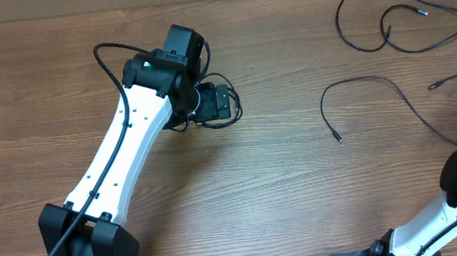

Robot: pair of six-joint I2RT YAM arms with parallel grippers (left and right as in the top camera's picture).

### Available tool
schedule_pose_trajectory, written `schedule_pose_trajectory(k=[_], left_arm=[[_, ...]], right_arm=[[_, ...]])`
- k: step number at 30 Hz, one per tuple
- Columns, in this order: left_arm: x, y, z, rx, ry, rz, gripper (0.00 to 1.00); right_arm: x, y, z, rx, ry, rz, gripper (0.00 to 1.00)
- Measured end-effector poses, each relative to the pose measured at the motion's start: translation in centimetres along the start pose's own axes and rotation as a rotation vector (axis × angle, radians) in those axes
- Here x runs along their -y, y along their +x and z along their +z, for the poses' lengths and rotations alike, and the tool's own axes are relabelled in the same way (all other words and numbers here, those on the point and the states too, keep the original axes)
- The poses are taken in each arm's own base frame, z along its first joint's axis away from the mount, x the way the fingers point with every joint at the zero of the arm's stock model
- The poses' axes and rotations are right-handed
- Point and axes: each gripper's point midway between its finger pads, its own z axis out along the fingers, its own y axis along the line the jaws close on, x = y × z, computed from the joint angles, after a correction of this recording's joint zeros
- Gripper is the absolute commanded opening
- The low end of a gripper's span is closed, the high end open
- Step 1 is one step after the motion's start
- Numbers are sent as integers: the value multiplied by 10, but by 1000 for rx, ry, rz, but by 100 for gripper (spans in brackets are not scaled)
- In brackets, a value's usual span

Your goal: Untangle cables

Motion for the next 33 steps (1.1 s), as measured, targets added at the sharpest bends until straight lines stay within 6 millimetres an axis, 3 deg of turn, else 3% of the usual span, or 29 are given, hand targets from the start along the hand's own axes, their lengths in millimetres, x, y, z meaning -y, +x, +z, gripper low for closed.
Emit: schedule_pose_trajectory(k=[7,13,17,21,26,33], left_arm=[[0,1,0,-2,-1,0,100],[0,1,0,-3,-2,-1,99],[0,0,0,-2,0,0,100],[0,0,0,-1,0,0,99],[0,0,0,-1,0,0,100],[0,1,0,-2,-1,0,100]], right_arm=[[-23,64,-13,-318,-179,-49,53],[-54,121,-39,-519,-328,-176,91],[-77,174,-51,-606,-385,-337,99],[-94,235,-55,-663,-414,-501,100],[-104,293,-53,-679,-428,-639,100],[-109,354,-51,-649,-431,-790,63]])
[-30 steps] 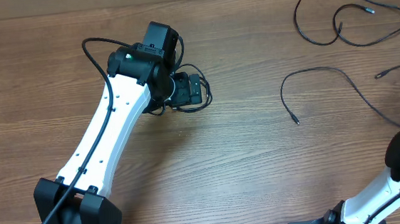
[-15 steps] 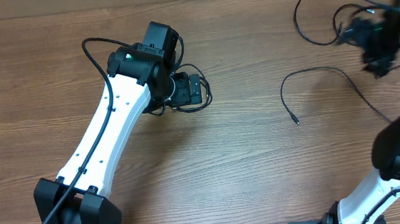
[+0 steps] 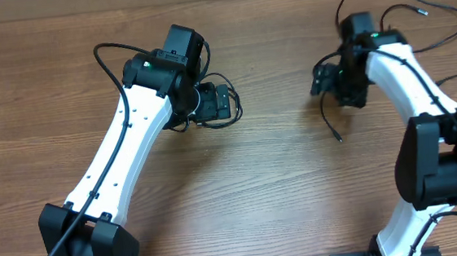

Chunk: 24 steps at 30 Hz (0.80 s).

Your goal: Untangle cables

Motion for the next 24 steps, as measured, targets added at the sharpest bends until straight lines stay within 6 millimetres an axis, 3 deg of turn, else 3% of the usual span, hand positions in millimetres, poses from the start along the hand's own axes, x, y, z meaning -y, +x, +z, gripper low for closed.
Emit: schedule_pose_trajectory(k=[2,12,17,24], left_arm=[[0,1,0,-2,-1,0,99],[0,0,0,-2,-1,0,100],[0,1,0,-2,-1,0,100],[0,1,0,-2,-1,0,100]], right_arm=[[-4,8,7,-11,10,-24,51],[9,19,42,4,40,-36,47],[14,22,55,21,43,-36,34],[20,19,55,45,79,-36,13]])
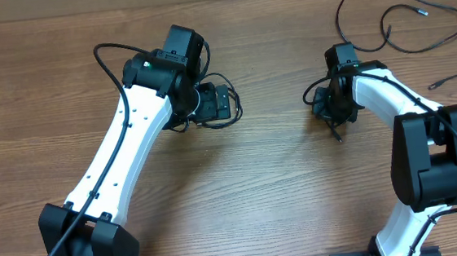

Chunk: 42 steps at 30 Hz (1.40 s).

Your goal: Untangle cables

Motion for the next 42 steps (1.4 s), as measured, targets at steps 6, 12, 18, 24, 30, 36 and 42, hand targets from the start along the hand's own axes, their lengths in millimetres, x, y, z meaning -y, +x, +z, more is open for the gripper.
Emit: schedule_pose_trajectory(k=[6,12,18,24,30,36,42], left_arm=[[0,0,0,0,0,0,99],[0,0,0,0,0,0,100],[0,1,0,-3,-2,-1,100],[0,1,0,-3,-1,0,100],[0,1,0,-3,-1,0,100],[0,1,0,-3,-1,0,99],[0,1,0,-3,-1,0,100]], right_arm=[[10,-4,0,24,58,-4,4],[21,-10,-6,45,129,-3,4],[14,-65,-56,170,142,-50,4],[22,-104,-108,268,165,-70,4],[62,-107,-115,236,196,3,4],[81,-99,-112,165,108,72,16],[51,-97,-99,143,-94,66,41]])
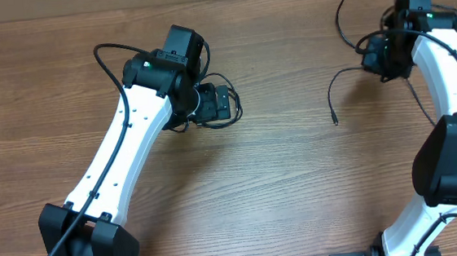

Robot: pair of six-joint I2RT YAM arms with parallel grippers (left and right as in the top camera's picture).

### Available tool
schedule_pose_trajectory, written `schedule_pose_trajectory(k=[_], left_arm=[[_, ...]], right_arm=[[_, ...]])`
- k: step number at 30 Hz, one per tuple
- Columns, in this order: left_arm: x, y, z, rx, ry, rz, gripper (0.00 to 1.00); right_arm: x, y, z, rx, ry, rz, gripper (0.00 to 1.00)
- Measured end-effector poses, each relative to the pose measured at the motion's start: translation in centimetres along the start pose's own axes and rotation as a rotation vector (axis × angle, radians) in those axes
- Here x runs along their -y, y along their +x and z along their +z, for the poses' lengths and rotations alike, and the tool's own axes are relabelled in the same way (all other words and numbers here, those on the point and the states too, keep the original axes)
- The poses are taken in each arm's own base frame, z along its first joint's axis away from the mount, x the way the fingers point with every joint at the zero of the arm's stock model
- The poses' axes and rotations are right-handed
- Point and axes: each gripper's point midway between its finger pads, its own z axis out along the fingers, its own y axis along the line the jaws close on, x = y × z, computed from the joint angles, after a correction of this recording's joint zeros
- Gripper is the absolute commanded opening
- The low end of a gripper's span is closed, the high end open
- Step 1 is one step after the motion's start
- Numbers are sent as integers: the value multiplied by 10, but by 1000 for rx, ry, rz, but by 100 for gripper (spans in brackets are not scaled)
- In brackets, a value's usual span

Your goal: Untangle cables

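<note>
In the overhead view my left gripper [225, 104] rests on the table left of centre, apparently shut on a small tangle of black cable [236, 115] that loops around its fingers. My right gripper [372, 56] is at the far right, shut on a thin black cable [334, 85]. That cable arcs left from the gripper and drops to a free plug end [333, 123] on the wood. A second black cable [341, 19] loops along the back edge, partly behind the right arm.
The wooden table [282, 189] fills the view. The left arm's white link [124, 152] crosses the left half diagonally. The right arm [453, 69] runs up the right edge and hides the cables lying there.
My right gripper has moved from near the cable's free end to the back right. The cable's arc and plug end have shifted a little toward the back with it. The left arm has not moved.
At first only the left gripper was out, on its tangle, with three cables loose at the right. The right arm then appeared over the middle cable, then sat lower by its free end. Now it holds that cable further back right.
</note>
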Motion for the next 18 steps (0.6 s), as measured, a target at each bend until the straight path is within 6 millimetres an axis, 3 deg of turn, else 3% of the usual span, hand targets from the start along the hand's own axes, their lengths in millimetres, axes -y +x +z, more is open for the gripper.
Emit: schedule_pose_trajectory(k=[10,18], left_arm=[[0,0,0,0,0,0,100],[0,0,0,0,0,0,100]], right_arm=[[-35,43,56,-44,-103,-84,40],[-32,69,82,-57,-50,-134,30]])
